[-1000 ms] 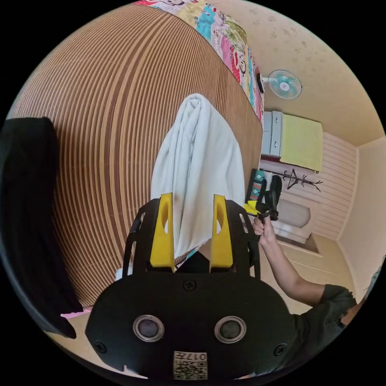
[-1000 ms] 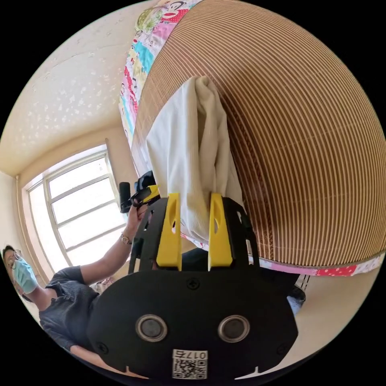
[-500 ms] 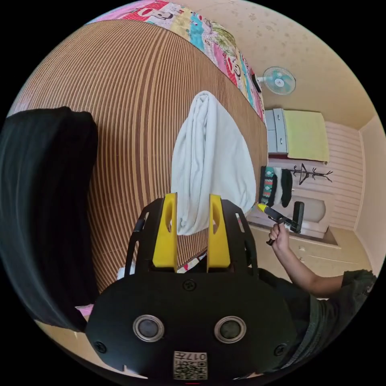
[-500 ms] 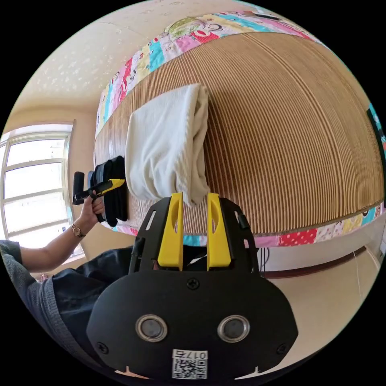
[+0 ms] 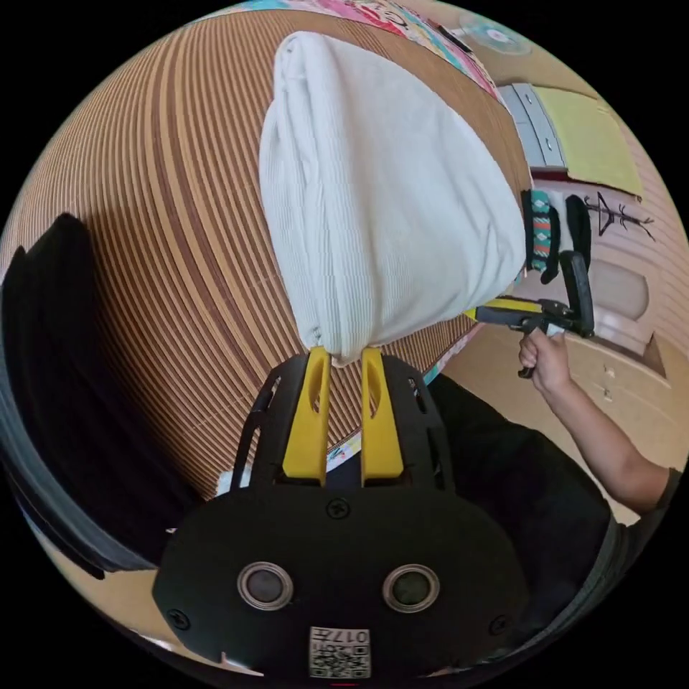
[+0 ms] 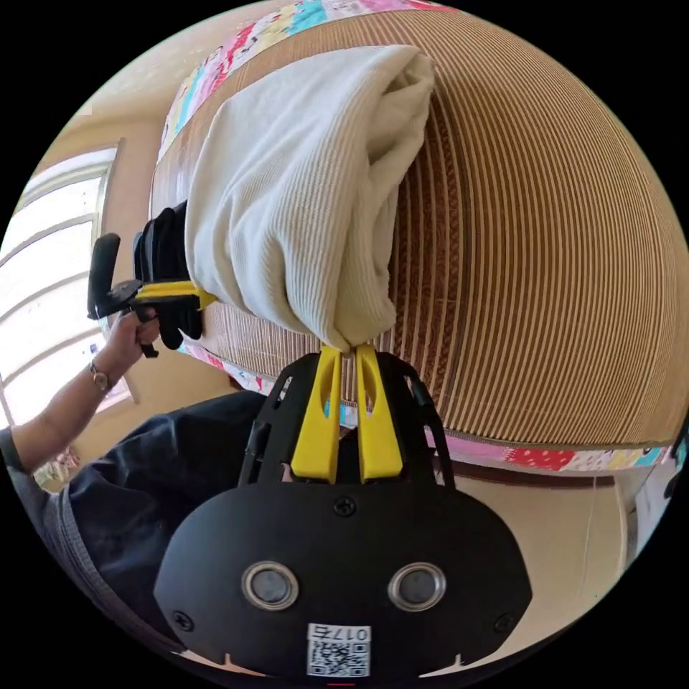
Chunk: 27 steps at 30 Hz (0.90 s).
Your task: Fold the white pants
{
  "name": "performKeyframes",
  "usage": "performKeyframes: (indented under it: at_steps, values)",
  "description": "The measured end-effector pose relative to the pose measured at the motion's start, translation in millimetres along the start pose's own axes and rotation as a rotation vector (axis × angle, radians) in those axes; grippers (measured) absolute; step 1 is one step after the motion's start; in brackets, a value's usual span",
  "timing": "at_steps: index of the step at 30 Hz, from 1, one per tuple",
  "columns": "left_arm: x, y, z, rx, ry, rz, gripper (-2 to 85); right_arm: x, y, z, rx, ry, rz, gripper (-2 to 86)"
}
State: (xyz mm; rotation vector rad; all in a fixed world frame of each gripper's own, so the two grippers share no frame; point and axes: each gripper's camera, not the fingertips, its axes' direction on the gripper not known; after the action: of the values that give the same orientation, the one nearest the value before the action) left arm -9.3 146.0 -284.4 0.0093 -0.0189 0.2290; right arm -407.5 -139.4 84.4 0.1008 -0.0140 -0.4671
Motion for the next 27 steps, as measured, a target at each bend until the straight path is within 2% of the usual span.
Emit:
performKeyframes:
  at_steps: [3, 6, 10, 13, 15, 17, 18, 19, 20, 21, 22, 24, 27]
  values:
    - [-3.0, 22.4, -35.8, 0.066, 0.007, 0.050, 5.2, -26.3, 11.4, -20.4, -0.013, 0.176, -0.151, 3.2]
    - [-0.7, 35.9, -32.8, 0.060, 0.036, 0.097, 5.0, -27.1, 2.9, -0.7, -0.108, 0.265, -0.140, 2.8]
    - [-0.8, 37.6, 30.7, -0.056, -0.135, 0.122, 4.8, -24.3, -8.8, 42.3, -0.274, 0.305, -0.106, 2.6]
    - [-18.1, 45.2, 37.1, -0.036, -0.071, 0.039, 4.4, -38.3, -7.6, 37.5, -0.264, 0.410, -0.092, 2.5]
    - [-14.2, 51.8, 22.4, -0.003, -0.046, 0.076, 3.8, -46.9, 1.1, 27.6, -0.240, 0.483, -0.090, 2.3]
    - [-2.0, 59.7, 7.6, 0.000, -0.132, 0.158, 2.2, -40.4, 7.9, 29.2, -0.255, 0.600, -0.030, 2.2]
    - [0.6, 67.7, 1.8, -0.009, -0.372, 0.177, 0.2, -31.2, 11.6, 29.8, -0.250, 0.655, 0.025, 2.2]
    - [-6.1, 77.2, -1.6, -0.006, -0.492, 0.217, -0.2, -26.6, 13.2, 27.5, -0.233, 0.639, 0.052, 2.2]
    - [-15.1, 78.9, -3.4, -0.021, -0.455, 0.207, -0.4, -20.1, 16.1, 21.4, -0.205, 0.513, 0.053, 2.3]
    - [-37.3, 78.0, -7.6, -0.042, -0.282, 0.155, -0.5, -13.0, 19.5, 15.0, -0.192, 0.426, 0.063, 2.3]
    - [-55.9, 77.1, -13.6, -0.013, -0.110, 0.102, -0.5, -8.9, 21.7, 12.7, -0.195, 0.415, 0.073, 2.5]
    - [-69.5, 76.0, -21.7, 0.062, 0.032, 0.063, -0.1, 11.5, 33.0, 8.5, -0.247, 0.364, 0.127, 3.2]
    - [-62.5, 64.9, -21.9, 0.105, 0.049, 0.050, 4.1, 41.1, 55.9, -0.5, -0.252, 0.299, 0.219, 5.6]
